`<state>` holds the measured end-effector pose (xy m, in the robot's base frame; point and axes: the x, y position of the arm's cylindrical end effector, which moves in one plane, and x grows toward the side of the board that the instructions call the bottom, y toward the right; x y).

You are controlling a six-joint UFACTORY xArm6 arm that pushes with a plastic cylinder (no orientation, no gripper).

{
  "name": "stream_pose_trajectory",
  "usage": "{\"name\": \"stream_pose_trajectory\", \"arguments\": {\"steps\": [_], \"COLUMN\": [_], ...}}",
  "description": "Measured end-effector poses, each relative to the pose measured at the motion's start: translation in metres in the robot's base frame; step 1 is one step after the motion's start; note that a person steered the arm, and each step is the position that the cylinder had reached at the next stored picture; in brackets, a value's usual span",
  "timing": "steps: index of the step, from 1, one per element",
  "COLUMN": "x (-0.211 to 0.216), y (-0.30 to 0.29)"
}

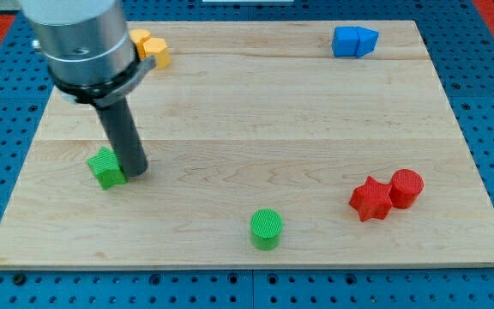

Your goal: Move your arm to the green circle

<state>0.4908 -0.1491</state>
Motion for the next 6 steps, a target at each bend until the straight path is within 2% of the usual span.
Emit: {"name": "stream_pose_trajectory", "arguments": {"steps": [2,3,5,6], "x": [-0.015,0.012,0.073,0.079], "y": [0.156,0.192,0.202,0.22]}}
